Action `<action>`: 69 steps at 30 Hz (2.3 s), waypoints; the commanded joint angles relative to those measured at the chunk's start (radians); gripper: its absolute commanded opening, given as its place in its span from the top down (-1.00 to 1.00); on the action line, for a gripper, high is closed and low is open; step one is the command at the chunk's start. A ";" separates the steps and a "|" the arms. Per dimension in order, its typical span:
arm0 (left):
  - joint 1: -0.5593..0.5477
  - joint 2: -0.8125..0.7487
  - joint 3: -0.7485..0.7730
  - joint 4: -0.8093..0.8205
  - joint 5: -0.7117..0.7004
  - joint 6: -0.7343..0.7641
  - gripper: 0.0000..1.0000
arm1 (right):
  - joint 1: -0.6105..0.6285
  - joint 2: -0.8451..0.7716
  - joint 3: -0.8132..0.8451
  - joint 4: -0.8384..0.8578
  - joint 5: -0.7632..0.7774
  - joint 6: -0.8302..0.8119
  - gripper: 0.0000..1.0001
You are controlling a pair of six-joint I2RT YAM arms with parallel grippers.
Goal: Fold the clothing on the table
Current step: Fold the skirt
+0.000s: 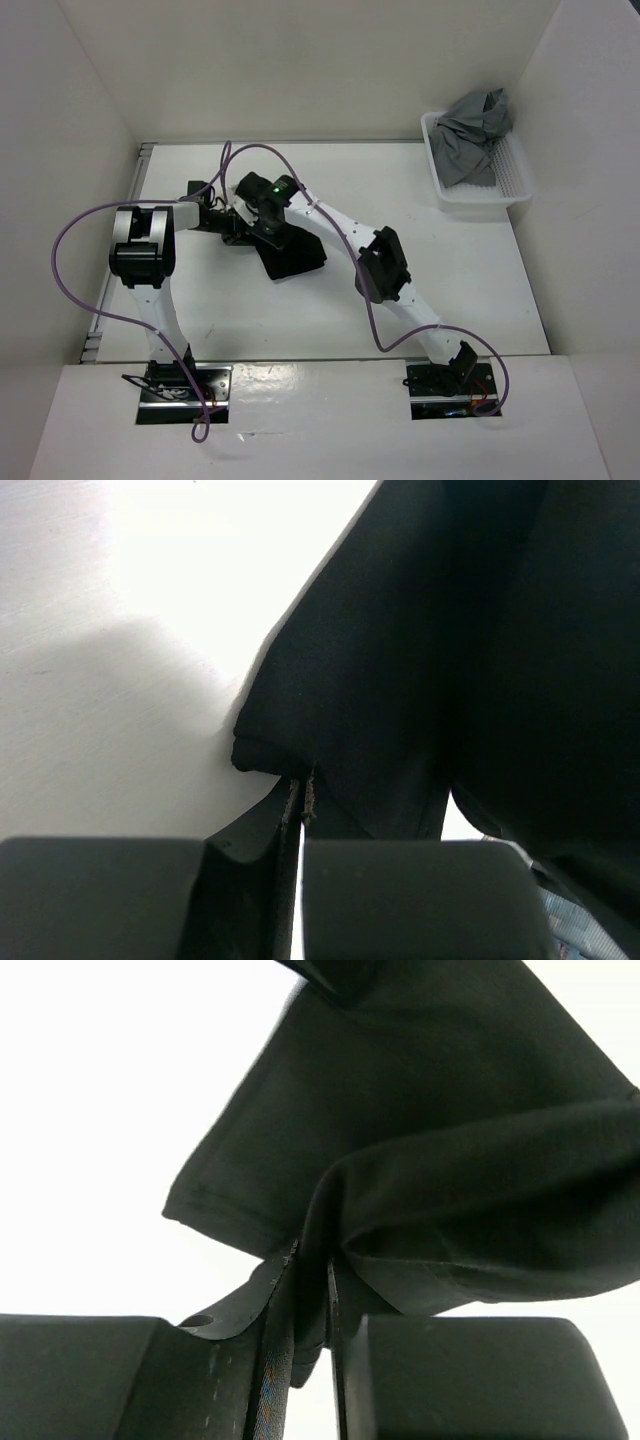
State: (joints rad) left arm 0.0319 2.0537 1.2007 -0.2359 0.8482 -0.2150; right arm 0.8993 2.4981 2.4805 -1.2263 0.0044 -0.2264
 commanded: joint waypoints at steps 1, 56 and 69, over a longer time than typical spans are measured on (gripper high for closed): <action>-0.009 -0.004 0.010 0.009 -0.008 0.011 1.00 | 0.027 0.004 0.066 -0.033 -0.084 -0.020 0.58; -0.208 0.117 0.732 -0.767 0.357 0.587 -0.46 | -0.614 -1.130 -1.198 0.202 -0.138 -0.077 -0.74; -0.158 0.289 0.559 -0.890 0.368 0.804 -0.43 | -0.652 -1.130 -1.240 0.214 -0.178 -0.077 -0.74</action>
State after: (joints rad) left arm -0.1493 2.2868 1.7805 -1.0981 1.1778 0.4908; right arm 0.2569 1.3926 1.2480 -1.0481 -0.1455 -0.3111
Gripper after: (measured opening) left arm 0.719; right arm 0.869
